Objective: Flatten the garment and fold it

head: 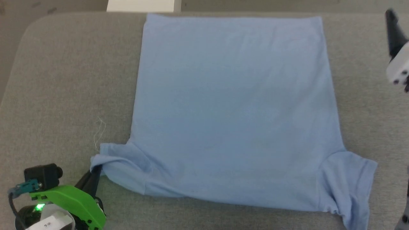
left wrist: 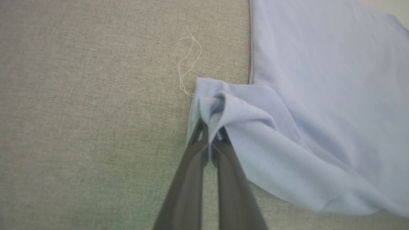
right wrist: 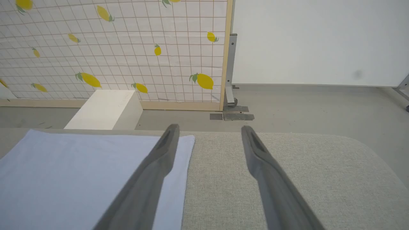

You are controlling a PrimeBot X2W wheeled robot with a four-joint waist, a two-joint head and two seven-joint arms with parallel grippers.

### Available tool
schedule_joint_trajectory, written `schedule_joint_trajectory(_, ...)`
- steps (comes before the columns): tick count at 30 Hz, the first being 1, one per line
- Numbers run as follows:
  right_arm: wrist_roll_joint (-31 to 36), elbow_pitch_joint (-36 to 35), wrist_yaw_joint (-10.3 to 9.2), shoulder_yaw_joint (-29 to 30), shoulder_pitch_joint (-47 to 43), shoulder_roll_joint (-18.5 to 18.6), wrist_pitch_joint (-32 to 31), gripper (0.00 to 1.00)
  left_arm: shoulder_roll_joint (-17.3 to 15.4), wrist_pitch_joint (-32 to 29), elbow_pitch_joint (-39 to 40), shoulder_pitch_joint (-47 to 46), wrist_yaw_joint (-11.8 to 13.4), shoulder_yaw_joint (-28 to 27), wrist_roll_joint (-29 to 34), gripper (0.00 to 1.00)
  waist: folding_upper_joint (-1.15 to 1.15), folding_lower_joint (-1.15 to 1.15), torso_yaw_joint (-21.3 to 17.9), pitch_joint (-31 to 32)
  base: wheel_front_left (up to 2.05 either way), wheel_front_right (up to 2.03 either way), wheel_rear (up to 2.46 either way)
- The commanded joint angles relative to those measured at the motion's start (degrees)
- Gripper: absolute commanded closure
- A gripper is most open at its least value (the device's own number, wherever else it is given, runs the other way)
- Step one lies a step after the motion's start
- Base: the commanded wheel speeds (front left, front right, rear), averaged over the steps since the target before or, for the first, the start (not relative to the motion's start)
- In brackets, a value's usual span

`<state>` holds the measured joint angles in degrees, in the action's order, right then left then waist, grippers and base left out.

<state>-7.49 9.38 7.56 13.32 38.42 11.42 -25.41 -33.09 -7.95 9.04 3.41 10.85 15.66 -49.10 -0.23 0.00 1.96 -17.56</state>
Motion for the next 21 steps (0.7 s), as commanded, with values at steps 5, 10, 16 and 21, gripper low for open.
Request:
schedule_joint_trajectory(5,5.5,1.9,-0.08,1.1,10.3,1.2,-6.3,0.00,-1.2,1.4,2.9,-1.0,-1.3,-2.4,-1.9,1.00,0.23,0.00,6.4,-15.3,0.00,0.00,0.00)
schedule_joint_trajectory(10,9.4,2.3,-0.08,1.1,18.2,1.8,-12.8,0.00,-1.7,2.3,6.2,-0.8,-2.2,-4.1,-3.2,1.00,0.23,0.00,8.1,-20.9,0.00,0.00,0.00)
schedule_joint_trajectory(16,12.1,2.9,-0.08,0.4,22.3,2.1,-21.2,0.00,-2.1,2.8,8.8,-0.8,-2.6,-5.0,-3.9,1.00,0.23,0.00,9.1,-25.0,0.00,0.00,0.00)
schedule_joint_trajectory(21,13.7,2.3,-0.08,0.4,23.1,1.9,-27.0,0.00,-2.4,3.0,10.3,-0.5,-2.9,-5.5,-4.3,1.00,0.23,0.00,9.3,-26.8,0.00,0.00,0.00)
